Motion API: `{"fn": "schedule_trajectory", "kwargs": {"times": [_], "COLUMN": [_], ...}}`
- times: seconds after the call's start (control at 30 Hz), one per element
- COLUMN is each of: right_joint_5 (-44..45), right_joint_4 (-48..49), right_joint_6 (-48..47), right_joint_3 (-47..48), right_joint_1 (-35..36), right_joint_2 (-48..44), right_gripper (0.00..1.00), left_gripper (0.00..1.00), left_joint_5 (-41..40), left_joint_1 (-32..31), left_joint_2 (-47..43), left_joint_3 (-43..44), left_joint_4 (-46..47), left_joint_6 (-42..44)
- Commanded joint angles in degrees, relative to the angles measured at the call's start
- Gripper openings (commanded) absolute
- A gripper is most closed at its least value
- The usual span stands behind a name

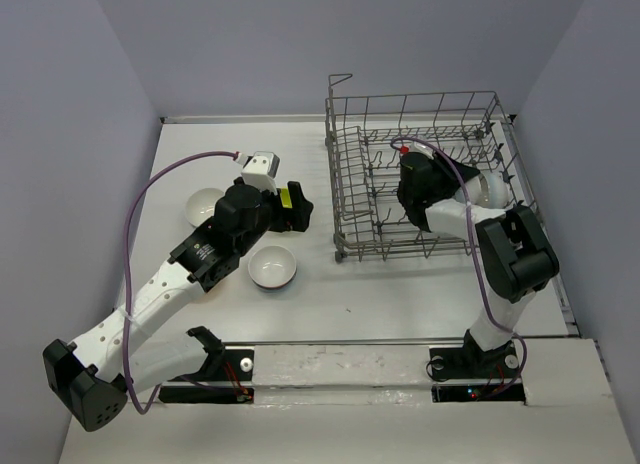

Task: Load the bowls into the dish rack
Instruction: Insert the bowl into the dish rack.

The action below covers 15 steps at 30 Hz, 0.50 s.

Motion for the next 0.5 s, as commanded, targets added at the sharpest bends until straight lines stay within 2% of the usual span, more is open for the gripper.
{"fn": "schedule_trajectory", "kwargs": {"times": [0.0,0.47], "right_joint_5": [1.0,0.9], "right_joint_4": [-3.6,-8.9], "right_joint_6": [4.4,9.1], "right_joint_3": [3.2,4.9], "right_joint_1": [0.4,0.4], "right_joint_2": [-0.1,1.0], "right_gripper": [0.41,0.47], "left_gripper": [0.99,0.99], "left_joint_5": [-0.8,-0.8], "left_joint_1": [-0.3,-0.5], "left_joint_2": [-0.4,-0.3], "left_joint_3": [-0.1,-0.1], "left_joint_4": [2.0,2.0], "left_joint_6": [0.9,0.9]}}
